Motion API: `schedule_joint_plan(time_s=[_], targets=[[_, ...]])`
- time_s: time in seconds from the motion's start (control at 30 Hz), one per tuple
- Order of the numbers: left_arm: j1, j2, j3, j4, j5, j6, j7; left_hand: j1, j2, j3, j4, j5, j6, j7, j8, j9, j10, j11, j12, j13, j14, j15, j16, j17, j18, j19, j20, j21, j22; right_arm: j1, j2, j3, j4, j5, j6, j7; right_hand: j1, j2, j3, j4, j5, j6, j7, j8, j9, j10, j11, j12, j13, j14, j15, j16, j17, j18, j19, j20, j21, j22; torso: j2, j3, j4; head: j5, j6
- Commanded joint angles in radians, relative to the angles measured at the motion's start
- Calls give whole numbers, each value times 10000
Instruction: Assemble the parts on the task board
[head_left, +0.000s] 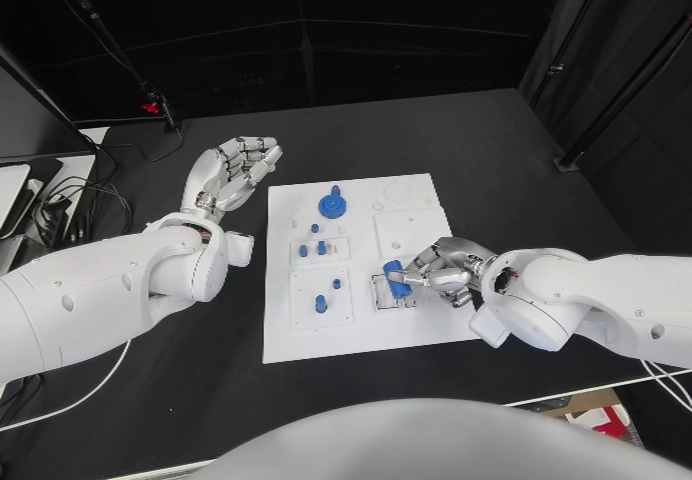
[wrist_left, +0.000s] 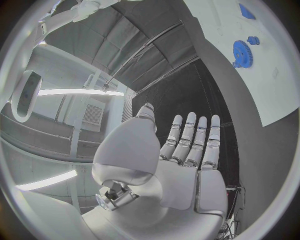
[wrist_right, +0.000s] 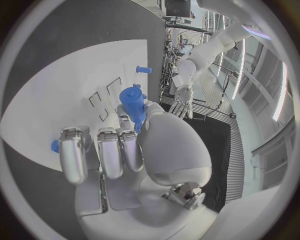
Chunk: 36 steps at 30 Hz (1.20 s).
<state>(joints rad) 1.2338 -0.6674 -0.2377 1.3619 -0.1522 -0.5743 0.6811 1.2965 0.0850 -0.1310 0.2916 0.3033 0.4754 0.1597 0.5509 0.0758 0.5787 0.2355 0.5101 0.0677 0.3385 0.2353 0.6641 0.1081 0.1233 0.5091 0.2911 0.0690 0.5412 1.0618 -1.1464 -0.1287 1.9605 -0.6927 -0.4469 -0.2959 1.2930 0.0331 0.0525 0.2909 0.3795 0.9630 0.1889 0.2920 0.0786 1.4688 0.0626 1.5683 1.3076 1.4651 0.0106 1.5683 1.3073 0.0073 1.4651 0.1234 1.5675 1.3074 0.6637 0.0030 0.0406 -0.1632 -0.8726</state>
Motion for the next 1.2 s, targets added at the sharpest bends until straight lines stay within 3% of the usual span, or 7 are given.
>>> schedule_joint_plan(time_s=[0.03, 0.23, 0.47, 0.57, 0.77, 0.9, 1.2], targets=[[14, -1, 10, 4, -2, 76, 573, 5, 131, -49, 5, 38, -67, 1177, 37, -16, -46, 13, 66, -13, -47, -1, 41, -13, -88, 21, -9, 39, -11, 11, 95, 4, 64, -1556, -181, -638, -59, 43, -55, -10, -30, 689, -661, -66, -4, 1020, -40, 25, 2632, 1057, -47, 25, 2635, -73, 1057, -79, 33, 2634, -6, -4, -20, 26, 0], [14, -17, 10, 12, -2, 76, 571, 5, 132, -49, 5, 39, -67, 1177, 38, -16, -45, 13, 67, -13, -47, -1, 42, -14, -88, 18, -9, 39, -14, 9, 218, 3, 186, -2952, -523, -1589, -83, 47, -100, -17, -24, 753, -679, -72, 9, 1020, -54, 25, 2632, 1057, -49, 25, 2635, -73, 1057, -78, 33, 2634, 1, -3, -3, 49, 0], [14, -33, 10, 43, -2, 44, 579, 5, 132, -49, 5, 39, -67, 1177, 38, -16, -45, 13, 67, -13, -47, -1, 42, -14, -88, 18, -9, 39, -14, 7, 314, 3, 202, -3616, -342, -2372, -165, 71, -195, -6, -1, 860, -701, -96, 35, 1020, -70, 25, 2632, 1057, -88, 25, 2635, -73, 1057, -99, 33, 2634, 3, -14, 8, 37, 0], [14, -40, 10, 48, -2, 24, 581, 5, 132, -49, 5, 39, -67, 1177, 38, -16, -45, 13, 67, -13, -47, -1, 42, -14, -88, 18, -9, 39, -14, 7, 371, 3, 185, -3578, -192, -2520, -216, 104, -229, 0, 30, 856, -698, -131, 36, 1020, -75, 25, 2632, 1057, -96, 25, 2635, -73, 1057, -107, 33, 2634, -8, -17, -15, 67, 0], [14, -36, 10, 53, -2, 27, 583, 9, 141, -55, 3, 43, -68, 1176, 44, -19, -45, 12, 75, -13, -49, -1, 50, -22, -89, 18, -9, 39, -16, 6, 469, 3, 135, -3542, 21, -2670, -331, 167, -303, 8, 62, 874, -698, -181, 46, 1020, -79, 25, 2632, 1057, -99, 25, 2635, -73, 1057, -116, 33, 2634, -8, -8, 11, 59, 0], [14, -44, 10, 57, -2, 23, 589, 9, 141, -55, 3, 43, -68, 1176, 44, -19, -45, 12, 75, -13, -49, -1, 50, -22, -89, 18, -9, 39, -16, 6, 539, 3, 102, -3535, 187, -2730, -425, 203, -374, 10, 51, 888, -697, -219, 55, 1020, -80, 25, 2632, 1057, -101, 25, 2635, -73, 1057, -120, 33, 2634, -6, -5, -7, 86, 0], [14, -54, 10, 65, -2, 39, 578, 17, 156, -58, 1, 52, -71, 1176, 51, -22, -49, 12, 83, -14, -48, -1, 61, -30, -89, 14, -9, 38, -23, 6, 765, 2, -8, -3550, 423, -2738, -501, 247, -451, 3, -39, 891, -697, -271, 66, 1020, -79, 25, 2632, 1057, -103, 25, 2635, -73, 1057, -124, 33, 2634, -4, -9, -1, 24, 0]])
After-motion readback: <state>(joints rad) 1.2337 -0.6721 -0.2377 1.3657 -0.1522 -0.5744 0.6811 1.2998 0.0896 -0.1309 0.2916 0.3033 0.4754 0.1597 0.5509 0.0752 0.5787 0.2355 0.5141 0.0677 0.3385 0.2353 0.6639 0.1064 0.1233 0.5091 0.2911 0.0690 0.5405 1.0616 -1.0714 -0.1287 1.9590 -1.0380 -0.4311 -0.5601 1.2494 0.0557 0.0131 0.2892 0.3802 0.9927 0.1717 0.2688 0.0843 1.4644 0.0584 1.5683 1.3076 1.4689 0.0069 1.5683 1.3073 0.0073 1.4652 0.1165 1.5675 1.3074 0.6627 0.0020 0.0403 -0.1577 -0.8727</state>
